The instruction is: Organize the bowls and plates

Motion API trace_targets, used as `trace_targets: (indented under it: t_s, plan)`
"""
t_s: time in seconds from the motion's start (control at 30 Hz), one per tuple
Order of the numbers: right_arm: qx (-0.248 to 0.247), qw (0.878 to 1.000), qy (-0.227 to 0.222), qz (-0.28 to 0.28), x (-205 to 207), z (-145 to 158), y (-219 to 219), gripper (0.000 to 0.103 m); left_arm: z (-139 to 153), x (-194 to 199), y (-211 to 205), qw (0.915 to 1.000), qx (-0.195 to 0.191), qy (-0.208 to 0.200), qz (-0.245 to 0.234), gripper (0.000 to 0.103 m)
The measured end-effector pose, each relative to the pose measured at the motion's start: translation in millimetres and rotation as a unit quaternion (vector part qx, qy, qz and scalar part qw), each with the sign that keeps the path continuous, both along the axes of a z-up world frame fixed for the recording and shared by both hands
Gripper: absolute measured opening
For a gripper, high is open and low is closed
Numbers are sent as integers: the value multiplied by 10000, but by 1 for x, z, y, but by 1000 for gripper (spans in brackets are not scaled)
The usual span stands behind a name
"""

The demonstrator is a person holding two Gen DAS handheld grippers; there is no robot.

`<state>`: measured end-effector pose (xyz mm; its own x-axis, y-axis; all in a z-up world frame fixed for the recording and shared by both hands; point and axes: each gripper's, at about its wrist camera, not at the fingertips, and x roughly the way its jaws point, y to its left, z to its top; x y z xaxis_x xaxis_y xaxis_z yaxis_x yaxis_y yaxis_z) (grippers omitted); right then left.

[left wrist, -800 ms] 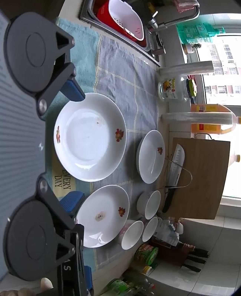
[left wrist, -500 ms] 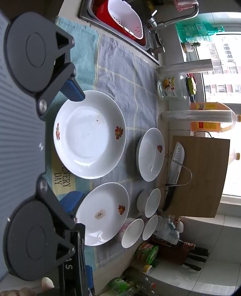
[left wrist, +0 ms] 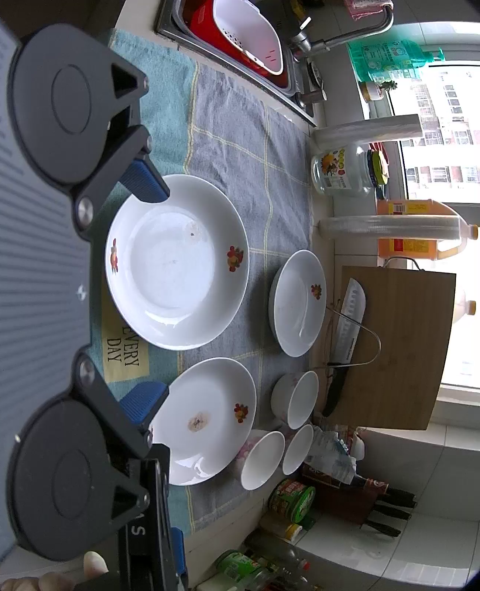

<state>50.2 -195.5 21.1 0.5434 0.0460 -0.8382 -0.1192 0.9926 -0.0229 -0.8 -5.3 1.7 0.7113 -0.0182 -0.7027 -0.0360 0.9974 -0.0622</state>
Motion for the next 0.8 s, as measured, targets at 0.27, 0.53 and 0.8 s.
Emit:
trace_targets:
  t_s: [0.27,0.53,0.8]
  plan:
    - [-4,10000,-12,-8,-1,2,-1,103,1,0,-1,10000,5,-5,-1,102]
    - [12,10000,-25,-10,-1,4,0,103,3,0,-1,10000,10,-13,1,102]
    - [2,10000,-37,-10,-2,5,0,103,5,0,-3,10000,19,-34,5,102]
